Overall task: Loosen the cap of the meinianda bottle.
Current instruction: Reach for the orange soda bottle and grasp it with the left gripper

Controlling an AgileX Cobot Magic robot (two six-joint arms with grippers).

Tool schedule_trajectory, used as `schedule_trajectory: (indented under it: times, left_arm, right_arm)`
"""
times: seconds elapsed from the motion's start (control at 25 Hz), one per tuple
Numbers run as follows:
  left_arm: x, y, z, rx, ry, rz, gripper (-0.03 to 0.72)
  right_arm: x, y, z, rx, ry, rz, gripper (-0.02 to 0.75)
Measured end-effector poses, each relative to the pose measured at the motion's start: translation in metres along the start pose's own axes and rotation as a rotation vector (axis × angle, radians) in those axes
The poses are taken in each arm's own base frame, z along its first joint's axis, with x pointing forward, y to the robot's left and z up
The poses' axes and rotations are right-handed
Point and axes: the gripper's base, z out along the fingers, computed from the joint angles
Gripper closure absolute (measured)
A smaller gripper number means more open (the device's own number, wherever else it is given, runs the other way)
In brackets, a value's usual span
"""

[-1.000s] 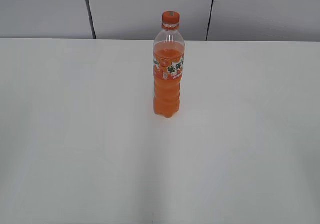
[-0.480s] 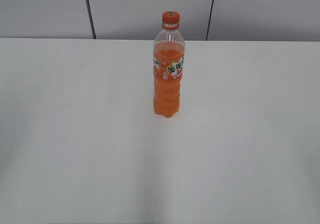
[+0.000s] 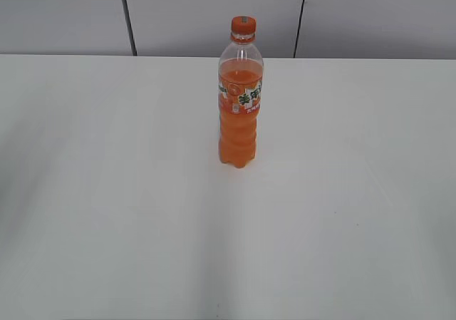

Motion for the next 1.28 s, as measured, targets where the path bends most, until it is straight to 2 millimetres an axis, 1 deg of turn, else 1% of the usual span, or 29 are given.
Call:
schedule_trajectory:
  times: [0.12, 0.4, 0.56, 0.6, 0.64, 1.0, 1.28]
  left_arm:
    - [0.002, 0.0, 0.006, 0.002, 0.005, 0.004, 0.253]
    - [0.001, -0.001, 0.022, 0.004, -0.051, 0.012, 0.253]
    - [0.008, -0.002, 0.036, 0.01, -0.019, 0.012, 0.253]
    - [0.014, -0.003, 0.045, 0.014, 0.011, 0.012, 0.253]
    - [0.017, -0.003, 0.049, 0.016, 0.018, 0.012, 0.253]
    - [0.031, -0.006, 0.079, 0.025, 0.006, 0.009, 0.253]
    - [0.047, -0.008, 0.096, 0.033, 0.049, 0.008, 0.253]
  right_arm:
    - [0.0, 0.0, 0.0, 0.0, 0.0, 0.0, 0.262]
    - [0.0, 0.0, 0.0, 0.0, 0.0, 0.0, 0.262]
    - [0.0, 0.0, 0.0, 0.0, 0.0, 0.0, 0.262]
    - [0.0, 0.0, 0.0, 0.0, 0.0, 0.0, 0.262]
    - [0.0, 0.0, 0.0, 0.0, 0.0, 0.0, 0.262]
    - [0.0, 0.0, 0.0, 0.0, 0.0, 0.0, 0.262]
    - [0.0, 0.0, 0.0, 0.0, 0.0, 0.0, 0.262]
